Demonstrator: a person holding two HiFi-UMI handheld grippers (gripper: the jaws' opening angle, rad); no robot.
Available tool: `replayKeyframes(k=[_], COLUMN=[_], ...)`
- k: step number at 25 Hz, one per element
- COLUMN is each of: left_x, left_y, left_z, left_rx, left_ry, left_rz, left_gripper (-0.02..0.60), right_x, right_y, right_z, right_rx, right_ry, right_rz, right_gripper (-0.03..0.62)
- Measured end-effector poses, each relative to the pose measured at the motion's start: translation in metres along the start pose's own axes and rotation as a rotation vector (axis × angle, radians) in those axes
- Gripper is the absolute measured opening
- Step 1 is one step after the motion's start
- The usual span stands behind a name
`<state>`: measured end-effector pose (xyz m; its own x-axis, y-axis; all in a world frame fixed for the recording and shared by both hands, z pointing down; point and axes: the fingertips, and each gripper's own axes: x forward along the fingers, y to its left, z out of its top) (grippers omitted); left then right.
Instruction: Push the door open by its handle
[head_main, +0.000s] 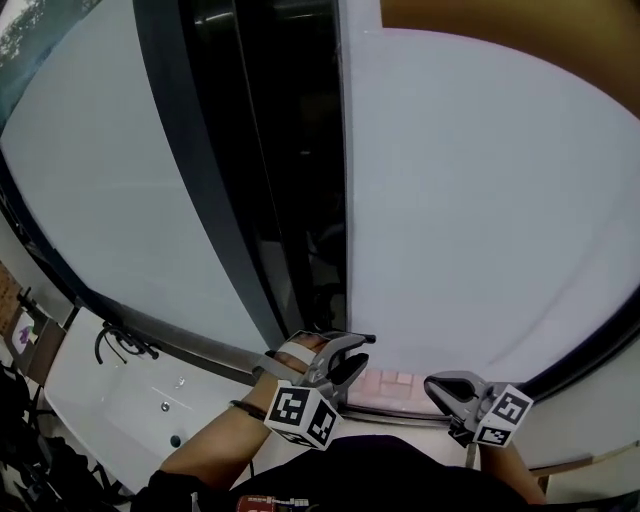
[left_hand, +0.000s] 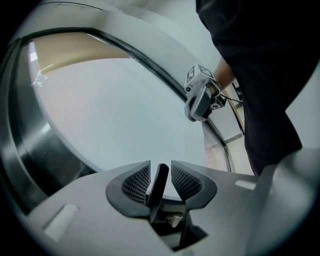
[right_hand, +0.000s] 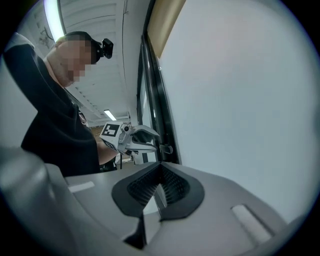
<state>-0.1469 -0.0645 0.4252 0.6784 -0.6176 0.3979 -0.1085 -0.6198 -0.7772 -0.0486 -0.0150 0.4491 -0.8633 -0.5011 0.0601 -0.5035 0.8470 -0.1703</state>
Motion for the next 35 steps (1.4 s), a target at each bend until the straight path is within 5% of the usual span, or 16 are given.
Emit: replayKeyframes(k=[4, 10, 16, 29, 35], left_x=[0.028, 0.061, 0.084, 0.090, 0.095], left_y=[-0.001, -0.016, -0.015, -0.009, -0.013], left_z=[-0.019, -0.046, -0.081, -0.074, -0.087], left_rx=[0.110, 0.172, 0.475, 0.510, 0.573], left_ry=[0.117, 0.361, 0.650, 0.641, 0.716], left_rz=[-0.072, -0.150, -0.131, -0.047, -0.099], left_gripper=[0.121, 0.120, 0.005, 0.000, 0.000], right_x=[-0.003, -0.021, -0.017, 0.022, 0.028], right_y=[-0.005, -0.032, -0.048, -0.042, -0.049], right_z=[0.005, -0.004, -0.006, -0.017, -0.015], right_rx=[0.005, 0.028, 0.048, 0.119, 0.113], right_ry=[0.002, -0.003, -0.004, 0.020, 0.008], right_rz=[0.013, 0.089, 0.189, 0.311, 0.321], right_gripper=[0.000, 0.000, 0.000, 0.000, 0.000])
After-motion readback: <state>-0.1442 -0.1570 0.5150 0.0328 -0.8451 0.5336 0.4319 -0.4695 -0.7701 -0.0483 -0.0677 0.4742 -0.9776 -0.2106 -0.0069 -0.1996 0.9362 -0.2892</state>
